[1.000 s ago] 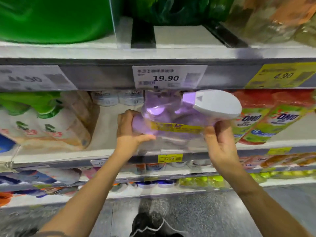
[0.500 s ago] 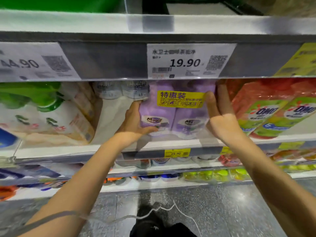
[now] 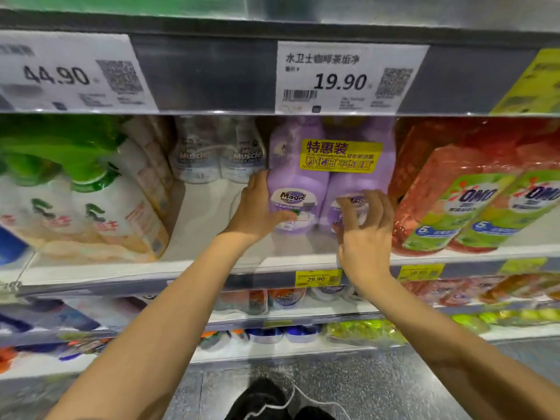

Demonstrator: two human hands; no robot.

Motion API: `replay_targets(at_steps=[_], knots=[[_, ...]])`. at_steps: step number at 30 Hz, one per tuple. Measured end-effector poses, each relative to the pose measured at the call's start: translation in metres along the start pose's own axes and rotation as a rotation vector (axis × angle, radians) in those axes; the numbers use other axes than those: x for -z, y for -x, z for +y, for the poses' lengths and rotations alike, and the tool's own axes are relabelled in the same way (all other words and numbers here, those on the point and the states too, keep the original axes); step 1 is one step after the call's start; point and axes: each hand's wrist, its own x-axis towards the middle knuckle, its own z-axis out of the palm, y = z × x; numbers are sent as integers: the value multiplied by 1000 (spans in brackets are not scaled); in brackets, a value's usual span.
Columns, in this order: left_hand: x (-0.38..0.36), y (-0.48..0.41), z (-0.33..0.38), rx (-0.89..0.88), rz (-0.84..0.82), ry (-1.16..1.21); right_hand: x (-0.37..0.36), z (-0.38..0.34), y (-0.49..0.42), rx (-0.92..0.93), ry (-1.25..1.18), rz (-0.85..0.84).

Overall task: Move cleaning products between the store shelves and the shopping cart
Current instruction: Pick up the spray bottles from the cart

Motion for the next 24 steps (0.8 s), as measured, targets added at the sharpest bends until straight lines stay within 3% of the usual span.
replay_targets(at_steps=[5, 18, 24], knots=[[-6, -15, 7, -13, 30, -38, -21, 6, -16, -15, 97, -75], [-8, -18, 24, 79, 73, -106, -3, 2, -18, -155, -148, -438], [15, 42, 61, 164, 131, -31, 55, -17, -9, -270, -411, -392]])
